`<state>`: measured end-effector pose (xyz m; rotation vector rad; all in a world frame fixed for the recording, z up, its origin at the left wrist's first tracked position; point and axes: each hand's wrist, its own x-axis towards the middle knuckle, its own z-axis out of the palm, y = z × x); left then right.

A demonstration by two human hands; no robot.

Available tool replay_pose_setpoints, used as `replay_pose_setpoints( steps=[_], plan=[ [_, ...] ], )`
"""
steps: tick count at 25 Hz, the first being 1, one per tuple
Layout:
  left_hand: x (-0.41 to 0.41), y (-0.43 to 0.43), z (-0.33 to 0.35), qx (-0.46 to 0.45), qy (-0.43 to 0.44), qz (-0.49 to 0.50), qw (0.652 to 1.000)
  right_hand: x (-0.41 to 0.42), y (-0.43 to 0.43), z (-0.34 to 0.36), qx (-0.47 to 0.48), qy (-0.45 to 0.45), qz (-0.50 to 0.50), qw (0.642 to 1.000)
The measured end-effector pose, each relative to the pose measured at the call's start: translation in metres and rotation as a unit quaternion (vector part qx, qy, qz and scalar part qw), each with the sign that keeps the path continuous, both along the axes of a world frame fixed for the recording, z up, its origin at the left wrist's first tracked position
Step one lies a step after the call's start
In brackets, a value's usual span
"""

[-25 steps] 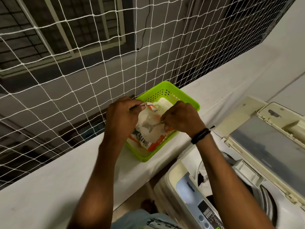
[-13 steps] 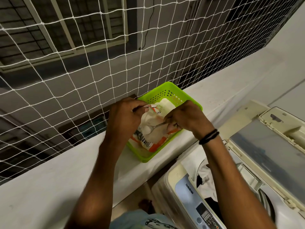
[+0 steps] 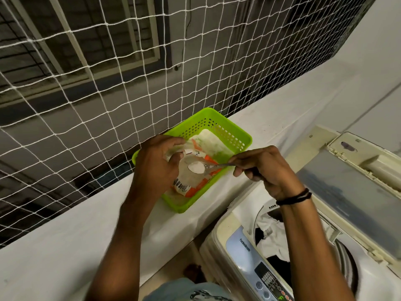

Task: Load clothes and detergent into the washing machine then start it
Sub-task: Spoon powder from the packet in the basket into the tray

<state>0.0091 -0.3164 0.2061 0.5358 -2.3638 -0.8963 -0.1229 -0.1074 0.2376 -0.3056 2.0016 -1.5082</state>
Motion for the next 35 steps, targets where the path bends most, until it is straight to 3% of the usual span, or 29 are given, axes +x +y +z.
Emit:
replay_pose_setpoints(
  steps=[4, 7, 10, 13, 17, 25, 30, 35],
  plan=[
    [0.007, 0.012, 0.016, -0.013, 0.016, -0.014, 1.0, 0.006, 0.028, 0.002, -0.046, -0.011, -0.02, 0.999],
    [0.002, 0.036, 0.033, -0.01, 0.08, -0.022, 0.997, 0.011, 0.06, 0.005, -0.076, -0.018, -0.055, 0.995],
    [-0.015, 0.08, 0.043, 0.044, 0.146, -0.067, 0.986, 0.015, 0.107, -0.001, -0.081, -0.03, -0.128, 0.988],
    [-0.044, 0.131, 0.034, 0.11, 0.148, -0.162, 0.969, 0.019, 0.162, -0.019, -0.072, -0.04, -0.223, 0.971],
    [-0.099, 0.196, -0.014, 0.215, 0.045, -0.236, 0.946, 0.022, 0.241, -0.058, -0.074, -0.049, -0.36, 0.929],
    [-0.188, 0.308, -0.16, 0.256, -0.26, -0.235, 0.901, 0.015, 0.355, -0.158, -0.021, -0.118, -0.58, 0.806],
    [-0.24, 0.346, -0.256, 0.318, -0.432, -0.226, 0.813, -0.012, 0.364, -0.213, -0.029, -0.133, -0.633, 0.762],
    [-0.266, 0.376, -0.291, 0.502, -0.46, -0.131, 0.72, -0.038, 0.348, -0.258, 0.012, -0.127, -0.615, 0.778]
  ],
)
